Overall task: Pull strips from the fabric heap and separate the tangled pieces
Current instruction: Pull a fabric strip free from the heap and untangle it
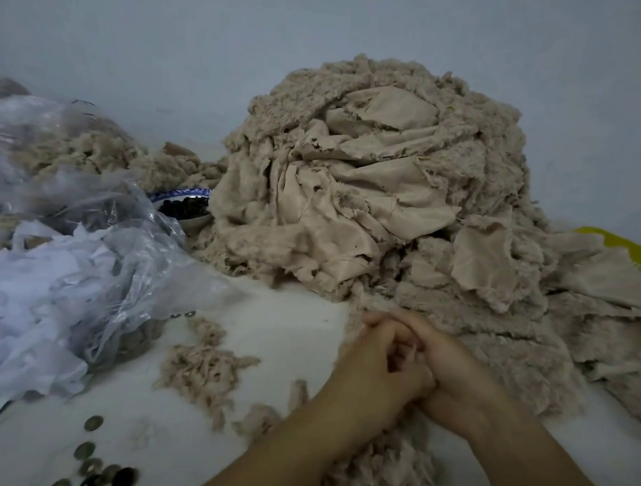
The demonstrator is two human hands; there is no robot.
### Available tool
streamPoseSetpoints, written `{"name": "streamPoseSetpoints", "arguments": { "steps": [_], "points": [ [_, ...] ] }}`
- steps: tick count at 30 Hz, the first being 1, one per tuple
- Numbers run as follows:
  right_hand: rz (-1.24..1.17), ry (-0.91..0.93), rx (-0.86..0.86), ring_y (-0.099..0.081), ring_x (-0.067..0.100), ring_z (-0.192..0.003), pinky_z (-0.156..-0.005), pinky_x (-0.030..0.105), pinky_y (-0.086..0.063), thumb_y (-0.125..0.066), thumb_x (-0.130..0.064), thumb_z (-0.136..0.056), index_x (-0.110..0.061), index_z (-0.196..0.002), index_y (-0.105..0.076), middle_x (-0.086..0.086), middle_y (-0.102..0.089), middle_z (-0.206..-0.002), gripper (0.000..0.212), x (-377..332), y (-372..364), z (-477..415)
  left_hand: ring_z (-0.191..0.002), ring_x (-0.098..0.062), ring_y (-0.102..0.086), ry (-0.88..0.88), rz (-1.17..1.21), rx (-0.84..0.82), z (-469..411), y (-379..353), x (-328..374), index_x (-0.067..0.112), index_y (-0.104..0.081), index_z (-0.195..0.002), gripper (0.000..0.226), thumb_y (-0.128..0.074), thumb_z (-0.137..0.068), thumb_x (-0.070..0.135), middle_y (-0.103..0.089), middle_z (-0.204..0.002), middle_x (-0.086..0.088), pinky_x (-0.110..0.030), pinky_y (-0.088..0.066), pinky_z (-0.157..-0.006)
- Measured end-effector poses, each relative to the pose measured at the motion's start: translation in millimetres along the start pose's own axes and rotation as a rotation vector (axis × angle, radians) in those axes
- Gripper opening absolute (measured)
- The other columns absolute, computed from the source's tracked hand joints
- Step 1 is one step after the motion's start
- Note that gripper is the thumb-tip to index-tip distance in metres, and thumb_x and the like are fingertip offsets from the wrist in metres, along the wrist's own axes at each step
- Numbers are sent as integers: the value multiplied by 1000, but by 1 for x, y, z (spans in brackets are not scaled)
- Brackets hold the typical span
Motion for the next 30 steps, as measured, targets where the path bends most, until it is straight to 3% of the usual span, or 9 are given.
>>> {"name": "streamPoseSetpoints", "arguments": {
  "steps": [2, 5, 9, 12, 15, 18, 21, 25, 30],
  "points": [
    [27, 44, 17, -71, 14, -71, -63, 23, -56, -57, -34, -90, -13, -80, -80, 8, -73, -78, 33, -5, 4, 1, -71, 0, -52, -45, 12, 34, -2, 4, 2, 34, -56, -89, 6, -60, -89, 29, -56, -82, 13, -14, -41, -62],
    [115, 170, 161, -73, 20, -93, -81, 31, -58, -54, -30, -99, -10, -101, -76, 12, -75, -101, 30, -6, 16, 1, -83, 1, -61, -66, -40, 134, -9, 25, 0, 31, -64, -101, 10, -55, -100, 27, -66, -94, 13, -18, -48, -73],
    [207, 262, 276, -71, 16, -99, -85, 29, -56, -52, -25, -101, -12, -107, -73, 2, -76, -105, 25, -4, 24, 5, -94, 7, -56, -26, -125, 454, -20, 89, -13, 32, -62, -108, 12, -56, -99, 28, -61, -114, 11, -8, -41, -72],
    [292, 263, 313, -70, 12, -99, -90, 30, -55, -51, -26, -102, -15, -102, -74, -2, -76, -102, 25, -2, 25, 5, -125, -21, -48, 13, -377, 653, -27, 143, -25, 18, -58, -128, 31, -57, -97, 22, -50, -136, -7, -33, -43, -100],
    [300, 260, 313, -70, 12, -97, -88, 29, -55, -50, -25, -103, -14, -101, -74, -3, -76, -97, 26, 0, 26, 3, -141, -36, -26, 230, -679, 636, -33, 176, -57, 10, -36, -148, 58, -56, -94, 17, -25, -156, -18, -48, -28, -115],
    [291, 263, 305, -71, 12, -94, -86, 29, -55, -50, -25, -103, -13, -100, -74, -2, -77, -96, 27, 0, 27, 2, -118, -39, -49, 272, -581, 685, -35, 199, -77, 3, -52, -127, 32, -48, -95, 5, -48, -130, -24, -40, -44, -95],
    [280, 265, 294, -71, 13, -93, -83, 28, -55, -50, -24, -103, -11, -98, -74, 0, -77, -97, 27, 2, 29, 0, -83, -24, -56, 131, -408, 731, -32, 200, -65, 1, -66, -97, 20, -49, -102, 9, -62, -90, -10, -26, -36, -60],
    [269, 265, 275, -73, 16, -91, -78, 26, -56, -49, -25, -103, -10, -96, -74, 5, -77, -97, 30, 2, 25, 0, -69, -11, -50, -84, -392, 611, -15, 146, -22, 12, -58, -84, 24, -49, -105, 19, -55, -75, 7, -8, -36, -57],
    [83, 169, 135, -72, 20, -103, -82, 29, -56, -48, -48, -96, -7, -114, -70, 10, -75, -109, 50, 12, 9, -2, -78, -14, -53, -360, -466, 369, 8, 64, 22, 8, -65, -92, 19, -48, -101, 7, -61, -88, -1, -18, -39, -67]
  ]
}}
Point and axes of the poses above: each hand's wrist, its own z-axis away from the middle knuckle, its own y-axis out of the back of the hand, x = y × z, the point moved 8 cm from there along -z, towards the middle knuckle
